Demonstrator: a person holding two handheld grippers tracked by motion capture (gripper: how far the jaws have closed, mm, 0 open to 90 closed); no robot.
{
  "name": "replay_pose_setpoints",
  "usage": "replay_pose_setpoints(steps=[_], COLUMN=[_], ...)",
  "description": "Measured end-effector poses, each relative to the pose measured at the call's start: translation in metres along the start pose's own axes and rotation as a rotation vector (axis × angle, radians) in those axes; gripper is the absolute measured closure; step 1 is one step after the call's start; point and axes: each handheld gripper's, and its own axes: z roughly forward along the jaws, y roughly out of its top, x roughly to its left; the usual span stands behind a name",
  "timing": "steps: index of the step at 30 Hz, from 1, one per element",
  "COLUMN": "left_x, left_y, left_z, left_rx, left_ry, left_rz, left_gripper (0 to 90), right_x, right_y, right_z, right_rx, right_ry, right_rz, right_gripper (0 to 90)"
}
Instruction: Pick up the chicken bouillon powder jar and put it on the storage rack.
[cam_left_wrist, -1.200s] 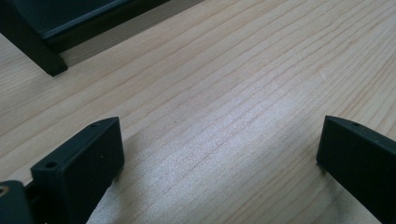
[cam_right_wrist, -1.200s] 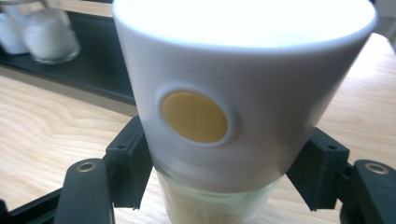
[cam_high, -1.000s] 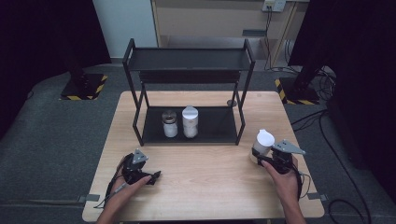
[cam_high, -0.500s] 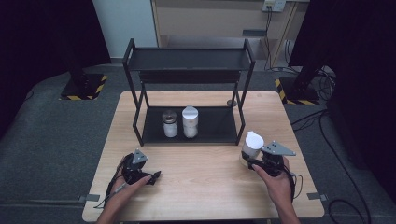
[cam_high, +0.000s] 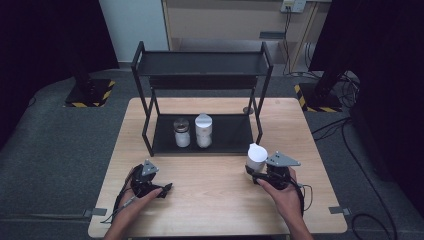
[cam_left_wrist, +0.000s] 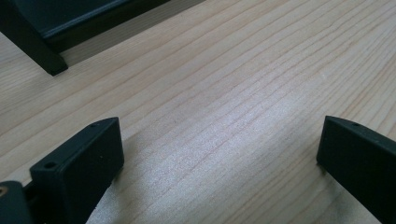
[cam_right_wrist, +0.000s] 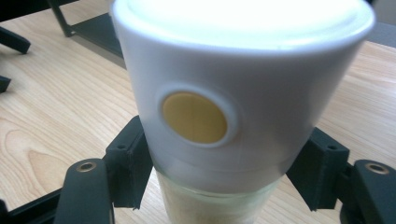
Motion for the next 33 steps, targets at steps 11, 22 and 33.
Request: replay_pose_setpoints(steps=[11, 22, 33], left_x=[0.0, 0.0, 0.0], left_y=[0.0, 0.0, 0.0], left_z=[0.0, 0.0, 0.0], left_rx=[0.0, 0.0, 0.0], left_ry=[0.001, 0.001, 0.001], left_rz=[-0.001, 0.0, -0.001], left_gripper=[0.0, 0.0, 0.0], right_x=[0.006, 0.009, 0.008], right_y=[0.011, 0.023, 0.037], right_z=[0.017, 0.025, 0.036], right_rx=[0.02, 0.0, -0.001], right_ry=[0.031, 0.047, 0.05], right_rz=[-0.015, -0.01, -0.008], right_gripper=[31.7, 31.7, 31.7])
